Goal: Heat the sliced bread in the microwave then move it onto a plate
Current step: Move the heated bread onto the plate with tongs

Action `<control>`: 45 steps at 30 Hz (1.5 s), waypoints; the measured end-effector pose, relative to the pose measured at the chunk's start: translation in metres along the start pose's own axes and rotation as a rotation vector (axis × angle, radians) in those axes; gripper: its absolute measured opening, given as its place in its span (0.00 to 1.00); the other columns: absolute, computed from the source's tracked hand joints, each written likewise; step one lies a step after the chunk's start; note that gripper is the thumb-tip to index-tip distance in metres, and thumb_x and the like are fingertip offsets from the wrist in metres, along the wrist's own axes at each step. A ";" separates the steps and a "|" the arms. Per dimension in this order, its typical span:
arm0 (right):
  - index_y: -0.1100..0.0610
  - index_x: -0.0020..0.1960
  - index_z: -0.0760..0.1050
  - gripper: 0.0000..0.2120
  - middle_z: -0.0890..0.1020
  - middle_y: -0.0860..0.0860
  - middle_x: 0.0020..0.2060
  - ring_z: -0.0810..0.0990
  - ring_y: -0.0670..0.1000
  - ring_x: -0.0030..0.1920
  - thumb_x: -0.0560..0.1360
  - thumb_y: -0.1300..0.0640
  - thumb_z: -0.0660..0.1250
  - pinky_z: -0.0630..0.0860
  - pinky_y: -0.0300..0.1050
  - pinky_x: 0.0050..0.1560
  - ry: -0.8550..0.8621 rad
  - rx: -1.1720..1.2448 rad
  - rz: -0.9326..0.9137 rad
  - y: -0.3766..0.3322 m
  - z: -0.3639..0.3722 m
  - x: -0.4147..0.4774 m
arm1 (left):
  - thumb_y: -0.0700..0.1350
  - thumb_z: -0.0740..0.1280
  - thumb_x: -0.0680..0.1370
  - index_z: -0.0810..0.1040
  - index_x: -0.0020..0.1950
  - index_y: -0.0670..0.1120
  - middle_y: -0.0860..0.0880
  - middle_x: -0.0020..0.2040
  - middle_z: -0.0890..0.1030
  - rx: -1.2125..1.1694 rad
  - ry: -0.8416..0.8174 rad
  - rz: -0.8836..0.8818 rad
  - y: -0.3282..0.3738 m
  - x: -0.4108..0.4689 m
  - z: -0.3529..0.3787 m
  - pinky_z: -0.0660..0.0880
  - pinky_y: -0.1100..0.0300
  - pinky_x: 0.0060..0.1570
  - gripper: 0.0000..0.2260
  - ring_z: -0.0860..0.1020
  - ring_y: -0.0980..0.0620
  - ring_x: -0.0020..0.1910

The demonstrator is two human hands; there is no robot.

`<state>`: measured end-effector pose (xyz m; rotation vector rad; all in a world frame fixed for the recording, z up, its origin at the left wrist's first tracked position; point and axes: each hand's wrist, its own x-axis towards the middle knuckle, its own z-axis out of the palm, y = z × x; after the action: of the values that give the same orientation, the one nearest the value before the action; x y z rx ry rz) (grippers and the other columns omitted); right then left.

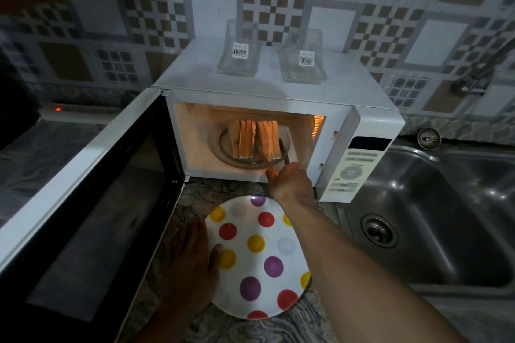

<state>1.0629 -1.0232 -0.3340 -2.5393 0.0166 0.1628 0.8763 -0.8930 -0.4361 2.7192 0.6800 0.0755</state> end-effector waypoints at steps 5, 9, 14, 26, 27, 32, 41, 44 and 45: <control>0.58 0.62 0.73 0.18 0.81 0.56 0.57 0.81 0.59 0.57 0.80 0.47 0.65 0.71 0.47 0.47 -0.011 -0.075 -0.027 -0.003 -0.002 0.011 | 0.66 0.35 0.74 0.52 0.81 0.48 0.47 0.79 0.58 -0.005 -0.018 -0.004 0.000 0.000 0.001 0.57 0.47 0.74 0.39 0.58 0.45 0.78; 0.58 0.63 0.72 0.16 0.81 0.56 0.56 0.81 0.59 0.55 0.81 0.48 0.62 0.71 0.48 0.46 -0.004 -0.120 -0.040 -0.005 0.000 0.016 | 0.65 0.39 0.76 0.58 0.80 0.46 0.44 0.77 0.64 0.038 -0.018 -0.015 -0.005 0.004 0.007 0.61 0.40 0.72 0.38 0.64 0.41 0.75; 0.56 0.60 0.72 0.13 0.81 0.54 0.52 0.82 0.58 0.52 0.82 0.48 0.61 0.71 0.47 0.44 0.044 -0.161 -0.048 -0.003 -0.001 0.015 | 0.64 0.42 0.78 0.62 0.78 0.43 0.42 0.75 0.68 0.062 -0.058 -0.009 -0.006 0.004 0.007 0.65 0.38 0.69 0.36 0.67 0.40 0.73; 0.58 0.60 0.74 0.16 0.83 0.57 0.54 0.82 0.61 0.53 0.81 0.48 0.61 0.80 0.55 0.54 0.083 -0.103 -0.064 0.005 -0.006 0.014 | 0.62 0.44 0.78 0.65 0.77 0.44 0.41 0.73 0.70 0.073 -0.014 -0.022 -0.002 0.001 0.002 0.66 0.39 0.67 0.34 0.70 0.38 0.70; 0.58 0.60 0.74 0.16 0.83 0.58 0.54 0.82 0.62 0.54 0.81 0.47 0.61 0.79 0.55 0.53 0.083 -0.095 -0.063 0.006 -0.008 0.013 | 0.61 0.44 0.78 0.65 0.77 0.44 0.41 0.73 0.70 0.078 -0.015 -0.018 -0.003 0.001 0.003 0.66 0.39 0.67 0.34 0.69 0.38 0.71; 0.58 0.61 0.74 0.17 0.82 0.58 0.55 0.81 0.63 0.55 0.81 0.47 0.61 0.78 0.55 0.53 0.074 -0.096 -0.055 0.014 -0.017 -0.001 | 0.60 0.46 0.78 0.66 0.76 0.42 0.40 0.72 0.71 0.067 -0.041 -0.009 -0.005 0.004 0.006 0.69 0.37 0.65 0.33 0.69 0.37 0.71; 0.60 0.59 0.72 0.19 0.81 0.61 0.55 0.80 0.64 0.55 0.81 0.44 0.58 0.76 0.53 0.50 0.088 -0.104 -0.038 0.039 -0.029 -0.058 | 0.59 0.47 0.82 0.54 0.80 0.45 0.42 0.79 0.59 0.058 -0.044 -0.028 0.000 -0.001 0.000 0.53 0.42 0.74 0.30 0.59 0.40 0.77; 0.60 0.59 0.74 0.20 0.82 0.61 0.53 0.80 0.65 0.54 0.81 0.44 0.60 0.78 0.53 0.49 0.108 -0.078 -0.049 0.049 -0.033 -0.088 | 0.58 0.50 0.83 0.50 0.81 0.46 0.44 0.80 0.54 0.074 -0.071 -0.014 0.002 0.000 -0.004 0.50 0.44 0.75 0.29 0.55 0.42 0.78; 0.61 0.59 0.74 0.20 0.82 0.61 0.53 0.80 0.65 0.54 0.81 0.44 0.60 0.77 0.53 0.48 0.112 -0.082 -0.057 0.052 -0.033 -0.098 | 0.58 0.50 0.83 0.48 0.81 0.46 0.45 0.81 0.53 0.050 -0.097 -0.010 0.002 0.000 -0.006 0.50 0.43 0.75 0.30 0.53 0.42 0.78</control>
<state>0.9667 -1.0874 -0.3244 -2.6241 -0.0190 -0.0016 0.8764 -0.8923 -0.4298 2.7459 0.6764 -0.0760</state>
